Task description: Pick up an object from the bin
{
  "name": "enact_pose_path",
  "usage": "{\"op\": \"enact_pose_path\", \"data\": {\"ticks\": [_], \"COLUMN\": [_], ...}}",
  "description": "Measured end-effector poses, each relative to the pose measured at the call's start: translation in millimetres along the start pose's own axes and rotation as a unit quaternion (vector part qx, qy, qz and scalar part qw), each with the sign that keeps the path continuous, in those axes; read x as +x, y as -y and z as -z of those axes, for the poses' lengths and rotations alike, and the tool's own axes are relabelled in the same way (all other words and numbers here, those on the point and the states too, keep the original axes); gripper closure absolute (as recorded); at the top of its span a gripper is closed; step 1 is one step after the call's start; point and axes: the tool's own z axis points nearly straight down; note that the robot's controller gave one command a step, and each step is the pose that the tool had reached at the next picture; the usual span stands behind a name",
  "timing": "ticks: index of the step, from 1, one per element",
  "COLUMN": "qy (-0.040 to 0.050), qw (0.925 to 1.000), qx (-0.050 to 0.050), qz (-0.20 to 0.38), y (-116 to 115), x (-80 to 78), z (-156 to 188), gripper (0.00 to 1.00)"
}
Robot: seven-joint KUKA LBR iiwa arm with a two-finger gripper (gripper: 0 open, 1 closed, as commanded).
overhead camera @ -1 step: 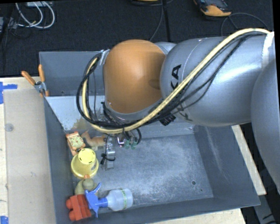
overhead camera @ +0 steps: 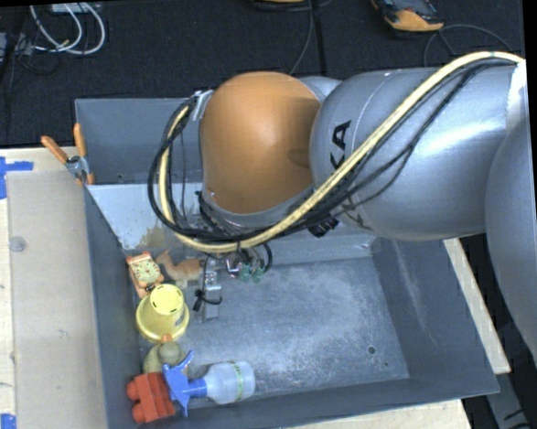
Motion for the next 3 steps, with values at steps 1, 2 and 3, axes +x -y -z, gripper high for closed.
{"op": "enact_pose_path", "data": {"ticks": [1,2,3], "qy": [-0.0009,-0.0024,-0.0027], "qw": [0.9993,0.9832,0.9845], "qx": [0.000,0.000,0.000], "qz": [0.037,0.182,0.176], "y": [5,-4,12], "x": [25.4,73.6,77.9], "z": [-65,-81,-93], "gripper": [0.00,0.00,0.00]}}
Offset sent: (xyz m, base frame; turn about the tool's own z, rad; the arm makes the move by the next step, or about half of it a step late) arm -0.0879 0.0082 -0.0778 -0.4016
